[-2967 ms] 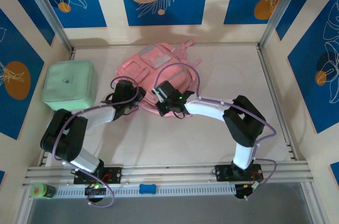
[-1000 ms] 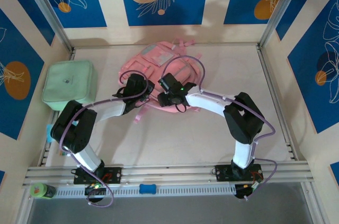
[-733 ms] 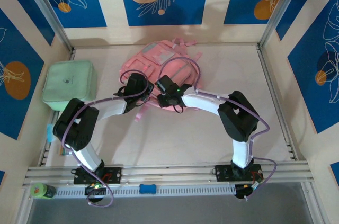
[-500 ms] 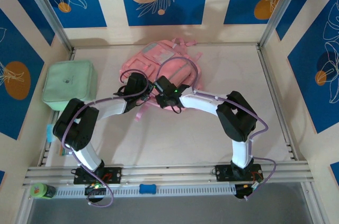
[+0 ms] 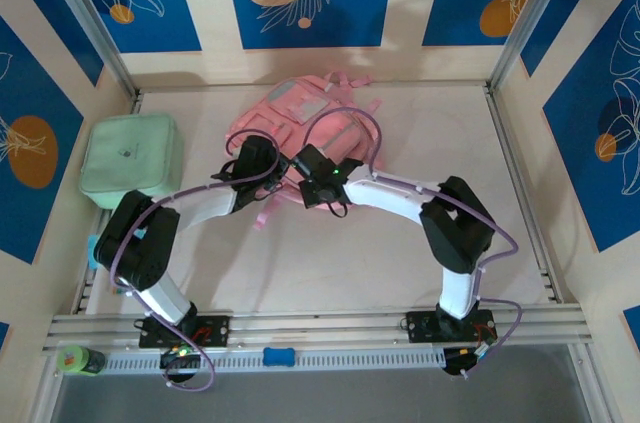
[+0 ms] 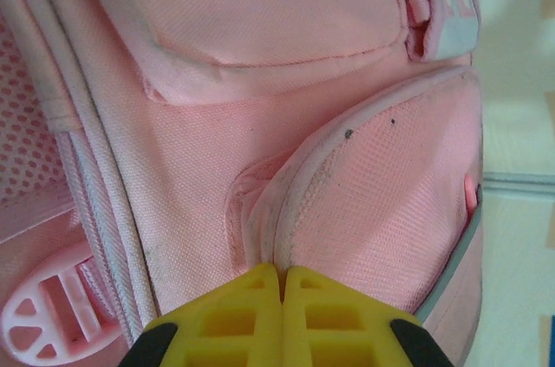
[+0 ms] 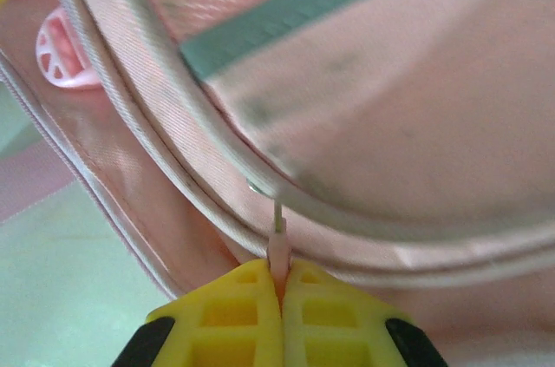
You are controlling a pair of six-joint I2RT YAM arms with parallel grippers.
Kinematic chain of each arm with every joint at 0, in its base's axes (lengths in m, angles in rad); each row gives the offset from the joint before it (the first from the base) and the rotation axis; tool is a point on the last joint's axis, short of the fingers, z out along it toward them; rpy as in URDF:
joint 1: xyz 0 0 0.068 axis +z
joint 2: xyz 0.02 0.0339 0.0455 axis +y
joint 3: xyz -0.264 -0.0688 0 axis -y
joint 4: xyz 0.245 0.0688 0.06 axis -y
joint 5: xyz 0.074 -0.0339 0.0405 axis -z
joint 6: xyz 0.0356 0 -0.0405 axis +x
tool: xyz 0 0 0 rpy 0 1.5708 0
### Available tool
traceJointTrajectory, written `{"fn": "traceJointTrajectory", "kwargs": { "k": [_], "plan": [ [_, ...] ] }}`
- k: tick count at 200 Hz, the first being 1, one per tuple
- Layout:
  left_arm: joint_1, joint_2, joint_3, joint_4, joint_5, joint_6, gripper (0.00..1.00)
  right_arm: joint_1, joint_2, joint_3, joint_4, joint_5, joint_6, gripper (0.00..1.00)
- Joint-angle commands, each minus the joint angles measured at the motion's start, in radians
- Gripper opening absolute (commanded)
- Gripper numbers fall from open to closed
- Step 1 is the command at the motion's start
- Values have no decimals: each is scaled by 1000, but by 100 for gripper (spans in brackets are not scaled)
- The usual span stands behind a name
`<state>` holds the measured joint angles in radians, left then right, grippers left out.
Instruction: Pack books, pencil case, and school supplies into a backpack
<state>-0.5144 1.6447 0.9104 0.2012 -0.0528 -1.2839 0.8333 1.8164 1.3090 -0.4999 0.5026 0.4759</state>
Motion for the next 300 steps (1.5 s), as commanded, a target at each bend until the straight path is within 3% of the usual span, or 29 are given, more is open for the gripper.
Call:
{"fn": "traceJointTrajectory", "kwargs": {
  "k": [1,35,59,68,104,138,161,189,233,246,300],
  "plan": [
    [20,-49,12,-121,-26,69,0,-39,-115,-64,-144,22,134,0],
    [45,-62,-6,-112,18,99,0,-65,-159,-82,-146,26,94,0],
    [26,-76,4,-132,51,92,0,-52,-173,-72,-95,-99,36,0],
    [4,-85,-9,-107,58,62,14,-43,-177,-74,-74,-128,30,0],
    [-101,-99,-78,8,11,-105,34,-52,-159,-77,-67,-132,58,0],
    [-184,-59,-79,64,-65,-230,44,-56,-160,-93,-41,-132,82,0],
    [-205,-9,-18,32,-116,-259,46,-59,-160,-96,-29,-126,83,0],
    [-224,52,36,11,-178,-299,40,-60,-155,-102,-10,-113,92,0],
    [-228,95,94,-18,-270,-307,15,-56,-138,-90,9,-93,91,0],
    [-231,87,101,-31,-281,-283,0,-54,-132,-84,-2,-69,89,0],
    [-206,-45,-21,-46,-258,-163,0,-44,-169,-75,-76,52,98,0]
  ]
}}
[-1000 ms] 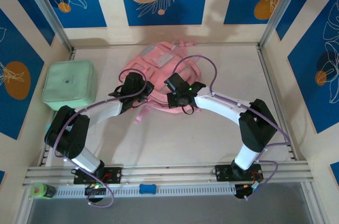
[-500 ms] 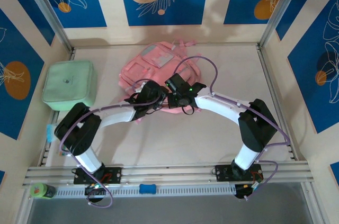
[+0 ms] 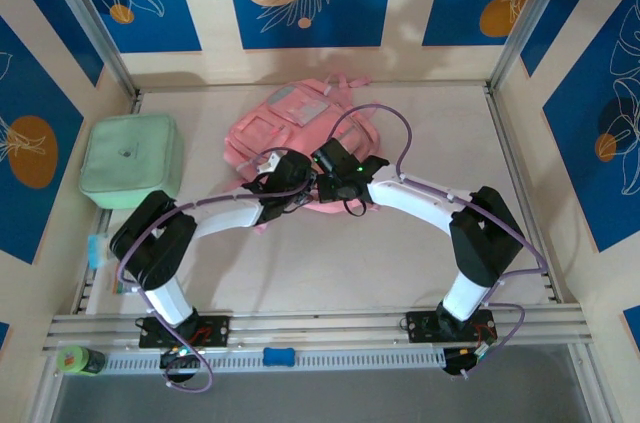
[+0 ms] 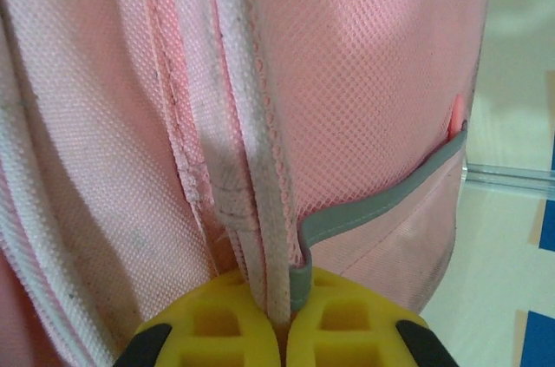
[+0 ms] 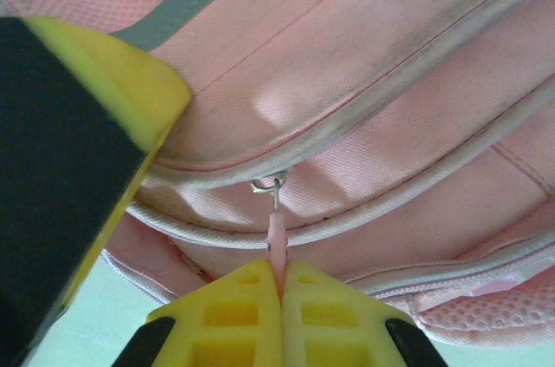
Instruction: Pack books, pencil case, and school supplies into a backpack
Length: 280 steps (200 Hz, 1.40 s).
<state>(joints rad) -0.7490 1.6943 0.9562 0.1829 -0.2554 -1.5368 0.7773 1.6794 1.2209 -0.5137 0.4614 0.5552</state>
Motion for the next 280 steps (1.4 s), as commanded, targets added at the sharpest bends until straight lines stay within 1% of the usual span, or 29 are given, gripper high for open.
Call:
{"fn": "traceJointTrajectory", "kwargs": {
  "k": [1,9,29,44,60,78,85,94,103,123,133,156,168,174,182,195,204,218,226,235,245,262,273,280],
  "plan": [
    [29,-99,-70,-29,-56,93,0,13,-34,13,-63,95,19,0],
    [42,-128,-94,-38,-56,133,0,17,-43,8,-74,105,21,0],
    [82,-214,-147,-90,2,201,0,37,-59,7,-106,122,31,0],
    [105,-295,-189,-134,20,251,0,52,-72,-5,-126,128,37,0],
    [151,-367,-213,-214,66,305,0,57,-89,-33,-138,130,54,0],
    [216,-443,-266,-229,131,354,0,49,-108,-72,-126,123,55,0],
    [247,-473,-284,-230,163,385,0,45,-114,-82,-123,130,46,0],
    [289,-510,-292,-275,190,409,0,39,-123,-94,-111,138,24,0],
    [327,-542,-296,-295,218,460,0,35,-133,-105,-88,142,-3,0],
    [404,-572,-273,-369,284,557,0,17,-136,-135,6,156,-102,0],
    [434,-579,-265,-403,291,581,0,5,-112,-121,20,152,-124,0],
    [515,-553,-264,-379,389,635,0,-35,-80,-142,85,117,-123,0],
    [550,-519,-240,-382,438,701,0,-37,-79,-161,98,105,-127,0],
    [567,-499,-222,-398,452,735,0,-28,-85,-174,98,86,-129,0],
    [592,-466,-196,-400,503,804,0,-8,-98,-202,106,57,-132,0],
    [634,-412,-149,-450,558,886,0,41,-121,-229,94,58,-120,0],
    [651,-384,-130,-444,596,941,0,72,-141,-244,95,38,-105,0],
    [664,-347,-107,-412,605,1006,0,107,-157,-274,163,6,-102,0],
    [670,-325,-89,-396,605,1051,0,99,-139,-279,220,0,-100,0],
    [686,-295,-72,-384,614,1100,0,74,-97,-255,231,21,-89,0],
    [707,-252,-35,-417,617,1128,0,42,-59,-233,247,24,-109,0],
    [737,-197,5,-420,708,1177,0,13,-26,-204,288,65,-173,0],
    [740,-173,24,-427,707,1211,0,-3,-19,-184,296,88,-205,0],
    [740,-156,41,-450,686,1230,0,-17,-19,-180,303,99,-217,0]
  ]
}}
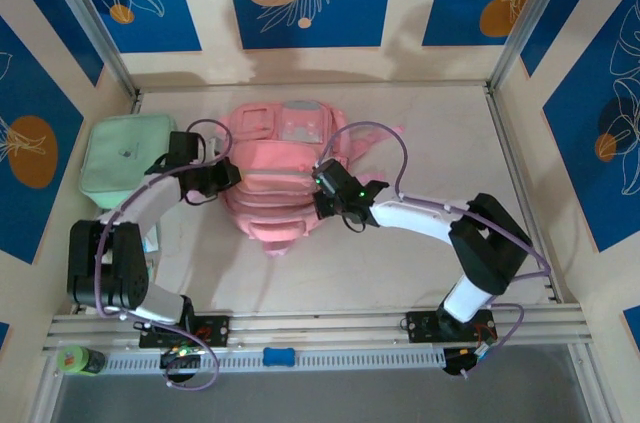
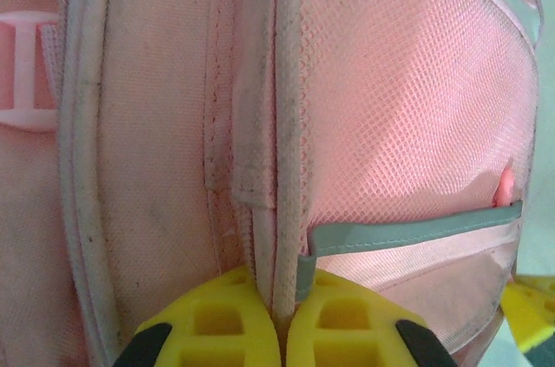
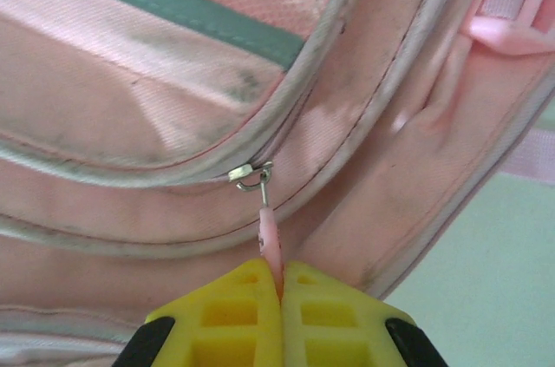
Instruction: Pack books, pencil case, and school supplies into a backpack
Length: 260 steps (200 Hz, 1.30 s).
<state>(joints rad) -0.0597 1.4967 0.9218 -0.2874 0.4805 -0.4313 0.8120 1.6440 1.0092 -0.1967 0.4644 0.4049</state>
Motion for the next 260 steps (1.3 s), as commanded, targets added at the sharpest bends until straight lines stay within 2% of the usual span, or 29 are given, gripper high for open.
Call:
{"fn": "traceJointTrajectory", "kwargs": {
  "k": [1,28,69,93,101,131,151,162,175,192,209,222,227,236,249,260],
  "plan": [
    [51,44,78,17,-54,128,0,-55,16,31,-11,96,-67,0],
    [52,75,99,-6,-89,194,0,-141,35,43,31,36,-26,0],
    [53,116,137,-38,-71,238,0,-99,84,119,20,123,-73,0],
    [53,105,118,-9,-55,236,0,-162,80,106,14,-10,-46,0],
    [54,104,119,-10,-47,241,0,-176,71,94,24,-20,-47,0],
    [54,96,111,31,-27,224,1,-168,61,152,-15,-116,-111,0],
    [54,66,112,35,-1,203,19,-155,-6,131,-7,-162,-137,20],
    [53,30,102,29,-23,186,36,-158,-61,118,-28,-144,-127,30],
    [54,-29,74,25,-50,159,49,-175,-139,85,-40,-113,-120,40],
    [54,-127,20,-8,-129,116,61,-208,-241,-4,-19,6,-110,52],
    [54,-251,-66,-24,-261,67,75,-294,-338,-119,26,80,-83,60],
    [54,-351,-143,-4,-381,54,88,-367,-386,-184,39,178,-58,91],
    [54,-387,-173,5,-443,47,93,-398,-401,-201,37,207,-43,100],
    [54,-445,-227,28,-540,48,100,-465,-418,-229,46,232,-14,99],
    [54,-506,-301,77,-681,60,99,-554,-426,-291,118,239,-12,99],
    [54,-532,-378,198,-754,114,99,-621,-415,-346,220,215,-56,99]
  ]
}}
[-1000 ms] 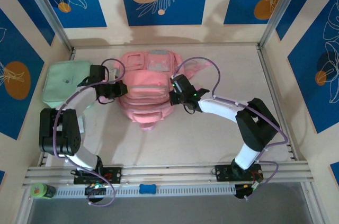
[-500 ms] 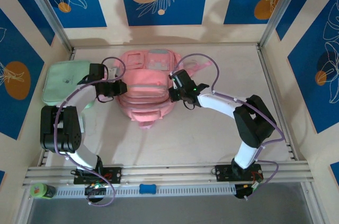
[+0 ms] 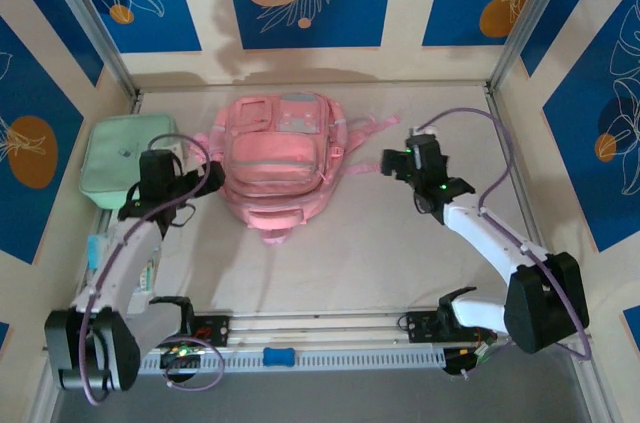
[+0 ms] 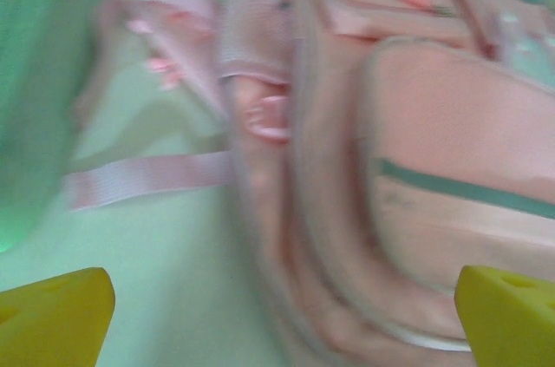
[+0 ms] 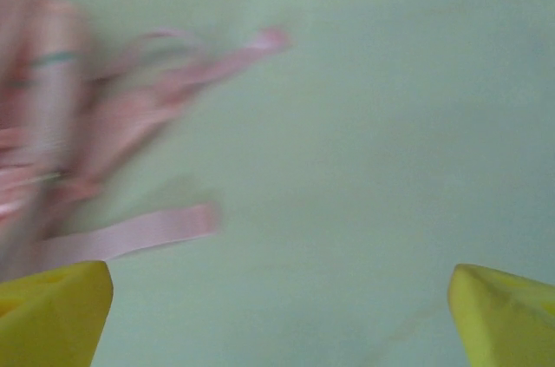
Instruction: Pack books, pencil case, and school supplies into a backpack
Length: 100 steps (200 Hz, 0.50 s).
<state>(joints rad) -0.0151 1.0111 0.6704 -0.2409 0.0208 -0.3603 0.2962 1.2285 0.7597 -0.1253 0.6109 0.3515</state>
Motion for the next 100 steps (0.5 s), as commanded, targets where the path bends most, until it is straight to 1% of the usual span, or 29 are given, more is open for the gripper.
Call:
{"fn": "traceJointTrajectory", "kwargs": {
  "k": [1,12,21,39,50,60,68,80,94,97,100],
  "plan": [
    [9,-46,-132,162,-300,48,99,-110,2,-101,160,66,-8,99],
    [9,-33,-213,313,-342,110,99,-161,31,-156,296,35,-63,99],
    [9,5,-259,436,-337,154,99,-200,61,-193,387,-15,-82,99],
    [9,109,-325,668,-275,206,99,-246,128,-248,570,-146,-113,99],
    [7,173,-363,845,-209,237,99,-269,163,-276,679,-264,-153,99],
    [7,246,-400,1018,-173,258,99,-273,192,-321,819,-314,-187,99],
    [7,310,-410,1142,-157,280,99,-291,211,-332,838,-371,-186,99],
    [7,377,-403,1221,-99,324,100,-299,241,-375,943,-442,-204,99],
    [7,443,-385,1249,-23,350,100,-302,303,-414,1086,-535,-236,99],
    [5,460,-384,1260,-3,359,99,-301,309,-407,1082,-537,-238,99],
    [3,480,-383,1278,9,363,100,-298,305,-388,1041,-527,-237,99]
  ]
}}
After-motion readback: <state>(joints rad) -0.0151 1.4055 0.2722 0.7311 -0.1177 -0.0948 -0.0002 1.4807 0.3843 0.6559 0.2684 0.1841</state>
